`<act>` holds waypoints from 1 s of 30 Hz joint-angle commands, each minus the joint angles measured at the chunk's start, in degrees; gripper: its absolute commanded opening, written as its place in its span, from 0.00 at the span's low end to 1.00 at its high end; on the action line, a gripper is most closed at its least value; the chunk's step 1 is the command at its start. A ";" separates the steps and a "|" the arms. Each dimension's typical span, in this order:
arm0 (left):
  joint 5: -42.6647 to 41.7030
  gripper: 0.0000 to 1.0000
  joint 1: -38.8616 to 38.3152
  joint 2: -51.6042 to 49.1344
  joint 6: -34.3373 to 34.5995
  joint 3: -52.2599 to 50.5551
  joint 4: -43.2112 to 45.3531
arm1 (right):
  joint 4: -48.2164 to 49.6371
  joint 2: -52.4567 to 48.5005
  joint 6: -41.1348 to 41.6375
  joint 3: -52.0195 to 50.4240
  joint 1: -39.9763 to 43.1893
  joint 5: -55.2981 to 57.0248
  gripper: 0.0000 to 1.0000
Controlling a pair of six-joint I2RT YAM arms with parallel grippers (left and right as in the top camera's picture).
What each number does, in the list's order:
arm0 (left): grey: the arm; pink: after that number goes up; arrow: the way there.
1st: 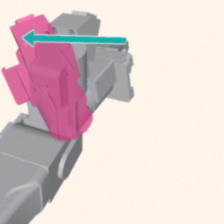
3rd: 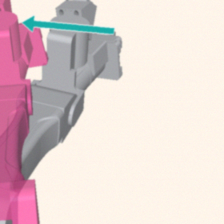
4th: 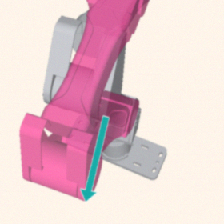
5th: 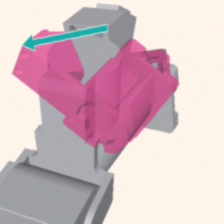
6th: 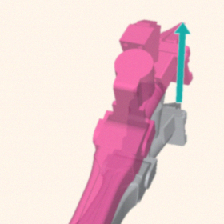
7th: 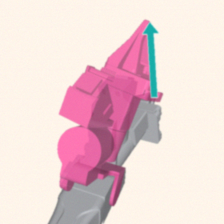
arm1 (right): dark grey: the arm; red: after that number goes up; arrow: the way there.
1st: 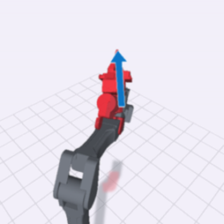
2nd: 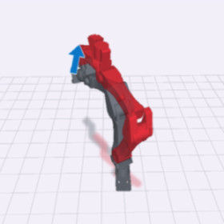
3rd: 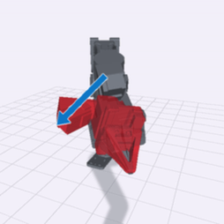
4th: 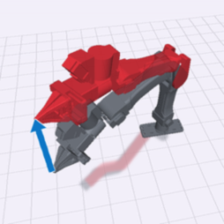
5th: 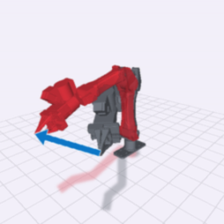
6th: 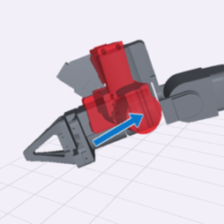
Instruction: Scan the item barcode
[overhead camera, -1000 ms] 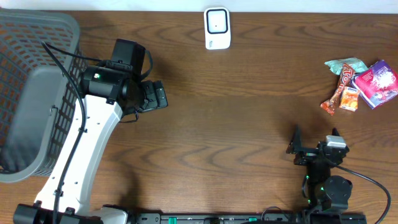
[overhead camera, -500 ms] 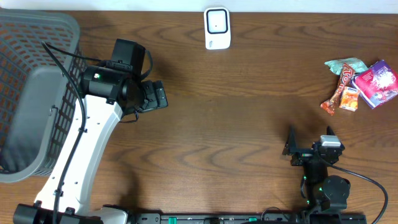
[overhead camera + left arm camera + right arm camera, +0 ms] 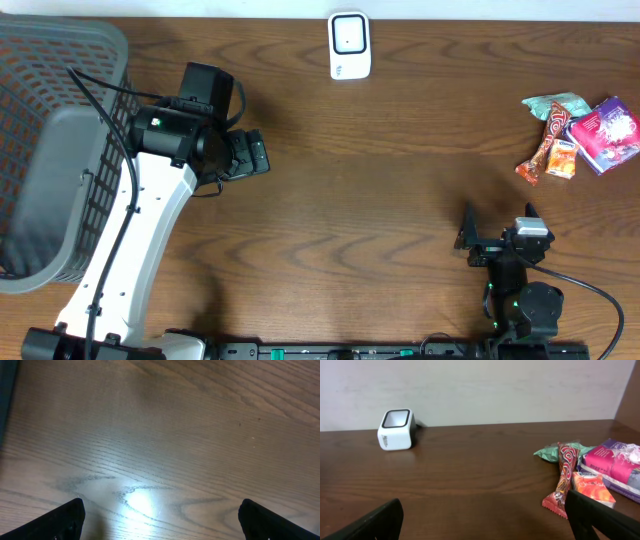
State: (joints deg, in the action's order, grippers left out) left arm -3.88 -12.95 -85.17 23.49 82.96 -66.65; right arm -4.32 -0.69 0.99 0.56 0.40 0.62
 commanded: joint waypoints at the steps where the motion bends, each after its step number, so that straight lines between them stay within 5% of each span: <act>1: 0.94 0.98 0.17 -0.39 -0.94 0.42 -0.17 | -0.17 0.42 1.05 -0.26 -0.50 -0.55 0.99; 8: 0.94 0.98 0.17 -0.39 -0.94 0.42 -0.17 | -0.13 0.42 5.35 -0.26 -0.48 -0.52 0.99; 30: 0.94 0.98 0.17 -0.39 -0.94 0.42 -0.17 | -0.17 0.42 0.20 -0.26 -0.50 -0.55 0.99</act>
State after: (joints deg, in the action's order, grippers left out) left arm -3.88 -12.95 -85.17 23.49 82.96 -66.65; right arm -4.32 -0.69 2.24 0.56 0.40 0.60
